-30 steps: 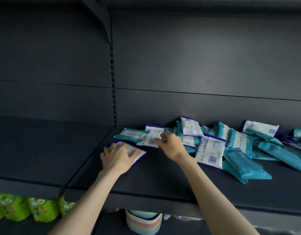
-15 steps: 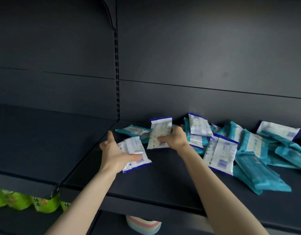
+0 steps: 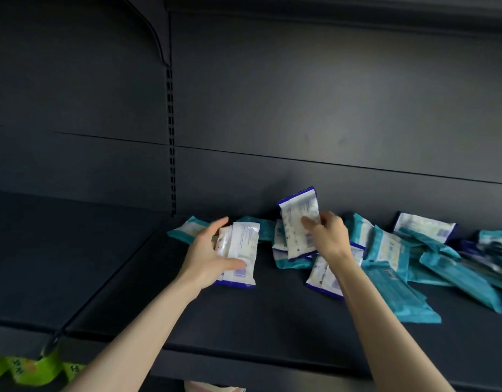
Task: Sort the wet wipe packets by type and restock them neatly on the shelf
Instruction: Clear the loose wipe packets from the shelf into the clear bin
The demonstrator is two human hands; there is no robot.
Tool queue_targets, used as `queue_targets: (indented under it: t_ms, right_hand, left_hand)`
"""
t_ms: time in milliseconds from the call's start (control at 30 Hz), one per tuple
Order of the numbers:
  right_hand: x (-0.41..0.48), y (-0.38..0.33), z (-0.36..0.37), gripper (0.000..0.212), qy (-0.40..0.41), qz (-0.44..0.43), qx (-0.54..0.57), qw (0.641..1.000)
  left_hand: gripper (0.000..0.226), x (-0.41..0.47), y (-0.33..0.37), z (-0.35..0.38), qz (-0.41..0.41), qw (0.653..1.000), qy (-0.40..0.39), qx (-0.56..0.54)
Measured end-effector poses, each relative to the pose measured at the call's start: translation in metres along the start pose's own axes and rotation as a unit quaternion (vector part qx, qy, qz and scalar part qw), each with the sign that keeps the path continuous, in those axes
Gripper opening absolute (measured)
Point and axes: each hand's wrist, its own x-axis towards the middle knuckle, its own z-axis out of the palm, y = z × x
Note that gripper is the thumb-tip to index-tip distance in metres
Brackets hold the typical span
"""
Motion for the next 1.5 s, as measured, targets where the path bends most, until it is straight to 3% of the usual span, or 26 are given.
queue_targets:
  t_ms: [100,200,267,433,533,667,767,833,967,1200,1333,1500]
  right_hand:
    - [0.026,0.013,-0.001,0.045,0.001,0.024,-0.014,1.0]
    - [0.049,0.024,0.006,0.051,-0.028,0.059,-0.045,0.997]
    - [0.06,0.032,0.009,0.06,-0.049,0.081,-0.061,0.994]
    - [0.056,0.033,0.006,0.034,-0.042,0.067,-0.053,0.995]
    - [0.053,0.037,0.002,0.033,-0.021,0.046,0.005,0.999]
    - [0.051,0.036,-0.008,0.021,0.019,0.043,0.075,0.996]
    - [0.048,0.034,-0.013,0.038,0.022,0.06,0.108,0.992]
    - [0.045,0.036,-0.02,0.038,0.015,0.072,0.108,0.991]
    - [0.036,0.038,-0.04,0.018,0.023,0.064,0.09,0.994]
    - [0.025,0.047,-0.041,0.033,-0.001,0.089,0.095,0.992]
    - [0.021,0.046,-0.039,0.033,-0.019,0.092,0.123,0.988]
    - [0.007,0.041,-0.04,0.019,-0.01,0.072,0.17,0.983]
  left_hand:
    - [0.103,0.029,0.007,0.016,-0.004,0.999,0.006,0.046]
    - [0.06,0.055,0.011,0.03,-0.011,0.996,-0.037,0.078]
    - [0.048,0.065,0.012,0.041,-0.022,0.995,-0.071,0.072]
    - [0.027,0.077,0.012,0.054,-0.044,0.997,-0.069,0.007]
    - [0.015,0.079,0.014,0.051,-0.047,0.998,-0.038,-0.035]
    - [0.012,0.08,0.028,0.047,-0.056,0.993,-0.044,-0.091]
    - [0.006,0.074,0.035,0.06,-0.074,0.99,-0.076,-0.094]
    - [0.015,0.073,0.033,0.074,-0.091,0.989,-0.082,-0.088]
    - [0.027,0.075,0.031,0.095,-0.106,0.988,-0.062,-0.094]
    - [0.038,0.076,0.04,0.112,-0.07,0.995,-0.065,-0.01]
    - [0.048,0.074,0.047,0.112,-0.092,0.992,-0.062,-0.06]
    - [0.024,0.068,0.053,0.105,-0.09,0.986,-0.094,-0.102]
